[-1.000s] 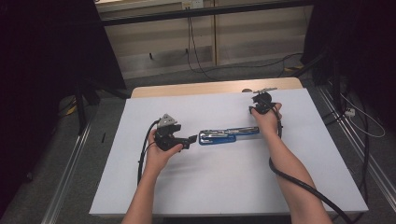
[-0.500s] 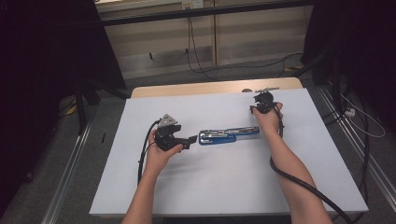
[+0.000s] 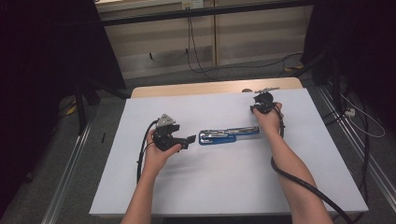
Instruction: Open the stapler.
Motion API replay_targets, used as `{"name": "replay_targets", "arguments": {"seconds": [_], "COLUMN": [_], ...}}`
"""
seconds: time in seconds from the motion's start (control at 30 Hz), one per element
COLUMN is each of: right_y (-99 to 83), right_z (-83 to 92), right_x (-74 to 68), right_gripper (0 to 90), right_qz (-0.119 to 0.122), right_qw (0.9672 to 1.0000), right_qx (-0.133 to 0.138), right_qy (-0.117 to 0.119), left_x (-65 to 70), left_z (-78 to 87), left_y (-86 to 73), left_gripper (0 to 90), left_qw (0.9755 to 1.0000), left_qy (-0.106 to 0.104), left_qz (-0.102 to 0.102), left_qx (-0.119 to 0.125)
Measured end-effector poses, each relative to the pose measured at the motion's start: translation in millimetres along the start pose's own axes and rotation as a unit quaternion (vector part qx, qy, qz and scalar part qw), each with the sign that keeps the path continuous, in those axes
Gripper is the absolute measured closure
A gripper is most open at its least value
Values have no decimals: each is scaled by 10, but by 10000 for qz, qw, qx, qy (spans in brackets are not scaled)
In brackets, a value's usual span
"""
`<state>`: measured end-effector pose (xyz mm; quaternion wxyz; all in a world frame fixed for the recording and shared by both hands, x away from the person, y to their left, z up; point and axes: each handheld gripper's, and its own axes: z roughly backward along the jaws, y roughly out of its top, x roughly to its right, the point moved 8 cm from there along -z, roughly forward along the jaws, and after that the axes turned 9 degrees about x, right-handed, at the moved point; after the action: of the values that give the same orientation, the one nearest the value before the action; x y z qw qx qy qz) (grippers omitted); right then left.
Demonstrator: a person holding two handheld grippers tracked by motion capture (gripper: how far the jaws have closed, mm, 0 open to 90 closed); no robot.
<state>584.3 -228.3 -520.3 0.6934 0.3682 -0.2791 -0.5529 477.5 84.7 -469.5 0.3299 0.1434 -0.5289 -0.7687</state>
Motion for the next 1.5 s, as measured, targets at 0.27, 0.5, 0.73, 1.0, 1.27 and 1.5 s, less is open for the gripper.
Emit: {"name": "replay_targets", "arguments": {"seconds": [0.27, 0.5, 0.73, 1.0, 1.27, 1.5], "right_y": [-9, 29, 68, 72, 133, 154], "right_z": [172, 368, 550, 716, 825, 867], "right_x": [-44, -85, -188, -285, -463, -602], "right_gripper": [795, 795, 794, 795, 794, 795], "right_qz": [149, 253, 444, 589, 848, 1010], "right_qw": [9992, 9971, 9940, 9897, 9830, 9782], "right_qx": [27, 94, 181, 198, 253, 235], "right_qy": [379, 716, 978, 1291, 1606, 1800], "left_x": [10, 17, 5, 7, 5, -28], "left_z": [2, 28, 65, 81, 87, 94], "left_y": [18, 18, 10, -2, -3, -4], "left_gripper": [129, 124, 117, 112, 109, 107], "left_qw": [10000, 10000, 10000, 10000, 10000, 9999], "left_qy": [-13, -16, 2, 9, 4, 20], "left_qz": [13, 41, 55, 74, 91, 138], "left_qx": [47, 18, -11, -11, -17, 17]}}
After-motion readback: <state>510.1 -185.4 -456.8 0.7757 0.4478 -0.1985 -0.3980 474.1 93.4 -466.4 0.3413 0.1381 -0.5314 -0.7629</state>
